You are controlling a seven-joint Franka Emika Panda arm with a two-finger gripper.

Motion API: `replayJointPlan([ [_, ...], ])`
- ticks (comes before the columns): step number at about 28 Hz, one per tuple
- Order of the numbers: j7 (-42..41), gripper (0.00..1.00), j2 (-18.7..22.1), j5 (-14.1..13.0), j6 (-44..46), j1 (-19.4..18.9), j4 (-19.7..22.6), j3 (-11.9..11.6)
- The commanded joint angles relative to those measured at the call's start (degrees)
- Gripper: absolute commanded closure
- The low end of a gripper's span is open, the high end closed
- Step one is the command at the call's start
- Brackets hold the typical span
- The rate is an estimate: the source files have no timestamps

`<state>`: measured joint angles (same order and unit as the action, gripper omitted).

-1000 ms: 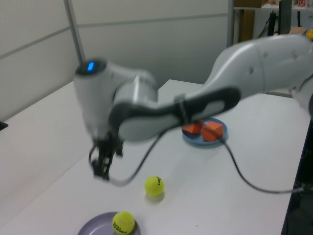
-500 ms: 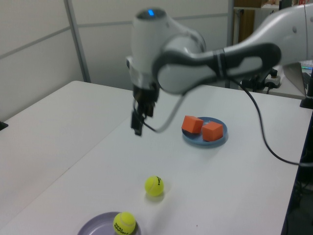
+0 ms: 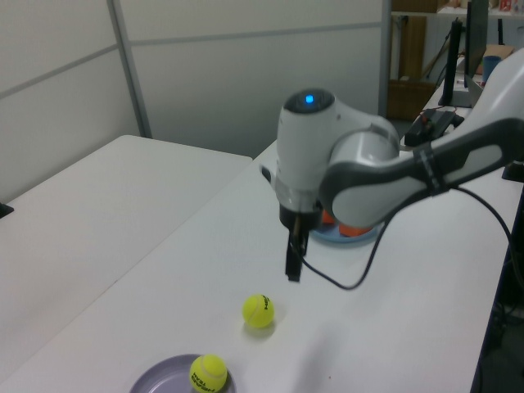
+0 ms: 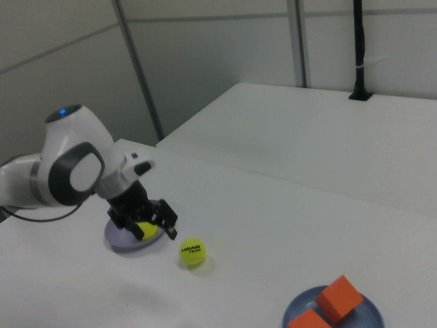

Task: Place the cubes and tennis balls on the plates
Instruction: 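Move the gripper to the second tennis ball and grasp it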

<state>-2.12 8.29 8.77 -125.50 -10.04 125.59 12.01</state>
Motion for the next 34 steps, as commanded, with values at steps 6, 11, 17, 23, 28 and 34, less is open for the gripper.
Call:
replayJointPlan([
  [6, -1.5, 0.0, -12.5, 1.8, -16.4, 1.8, -0.8, -0.3],
  [11, -1.5, 0.0, -15.3, 2.2, -18.6, 1.5, -2.0, -0.3],
  [17, 0.1, 0.0, -19.5, 5.1, -19.0, 1.1, -4.7, -0.2],
  [23, 4.7, 0.0, -24.4, 11.1, -19.0, 1.1, -9.6, -0.1],
  [28, 5.7, 0.23, -24.9, 13.0, -18.9, 0.9, -9.7, 0.1],
  [34, 5.7, 0.85, -25.3, 13.2, -18.4, -0.9, -9.6, 0.1],
])
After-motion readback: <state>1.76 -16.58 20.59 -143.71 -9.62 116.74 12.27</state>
